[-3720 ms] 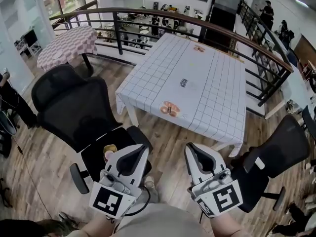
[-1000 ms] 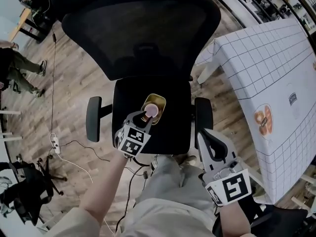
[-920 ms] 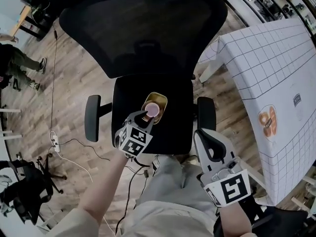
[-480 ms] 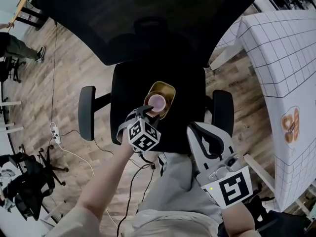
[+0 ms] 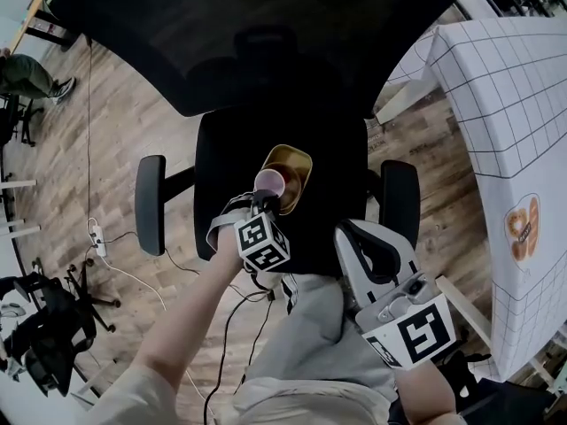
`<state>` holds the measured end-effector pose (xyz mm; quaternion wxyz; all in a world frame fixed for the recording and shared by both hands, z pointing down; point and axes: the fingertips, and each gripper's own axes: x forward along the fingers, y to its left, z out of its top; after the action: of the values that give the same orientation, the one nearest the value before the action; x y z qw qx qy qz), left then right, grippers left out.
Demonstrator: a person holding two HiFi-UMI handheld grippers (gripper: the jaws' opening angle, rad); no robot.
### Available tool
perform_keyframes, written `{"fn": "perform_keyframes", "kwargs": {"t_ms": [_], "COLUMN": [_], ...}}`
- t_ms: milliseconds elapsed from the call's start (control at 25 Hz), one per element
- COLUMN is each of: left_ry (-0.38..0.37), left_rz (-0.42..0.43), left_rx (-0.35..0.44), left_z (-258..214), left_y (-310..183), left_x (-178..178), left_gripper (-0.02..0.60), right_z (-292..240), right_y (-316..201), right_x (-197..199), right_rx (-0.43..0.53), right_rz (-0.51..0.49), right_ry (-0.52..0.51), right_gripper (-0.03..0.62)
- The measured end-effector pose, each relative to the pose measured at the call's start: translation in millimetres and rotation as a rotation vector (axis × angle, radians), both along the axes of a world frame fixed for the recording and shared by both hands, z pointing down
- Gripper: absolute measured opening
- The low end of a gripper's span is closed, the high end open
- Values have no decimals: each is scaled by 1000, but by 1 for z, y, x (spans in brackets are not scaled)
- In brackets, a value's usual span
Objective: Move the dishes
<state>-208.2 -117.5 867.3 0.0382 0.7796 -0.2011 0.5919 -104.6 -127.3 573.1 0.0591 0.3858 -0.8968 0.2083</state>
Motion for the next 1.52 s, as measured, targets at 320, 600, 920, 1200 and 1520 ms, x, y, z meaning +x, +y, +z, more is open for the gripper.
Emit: {"fn": "perform_keyframes", "kwargs": {"t_ms": [320,600,920,1200,1520], "left_ry": [188,379,665,896,1029], "left_rz": [-111,-58,22,70,196], "left_rx": [-23,165,328,335,371], "left_z": [-68,-193,-385,-530,-651], "left_y": [-3,-15,-5,29,70], "left_x": [36,92,168,218,274], "left_gripper": [29,29,29,29,29], "right_z": [-29,-68,-175,-271,-381], "right_y": [10,30,56,88,138], "right_x": [27,59,112,161,228], "right_rx": [42,128,231,338,448], "right_rz": [54,130,287,447,609], "right_ry": [10,163,164,160,125], "right_gripper": [26,26,26,26,26]}}
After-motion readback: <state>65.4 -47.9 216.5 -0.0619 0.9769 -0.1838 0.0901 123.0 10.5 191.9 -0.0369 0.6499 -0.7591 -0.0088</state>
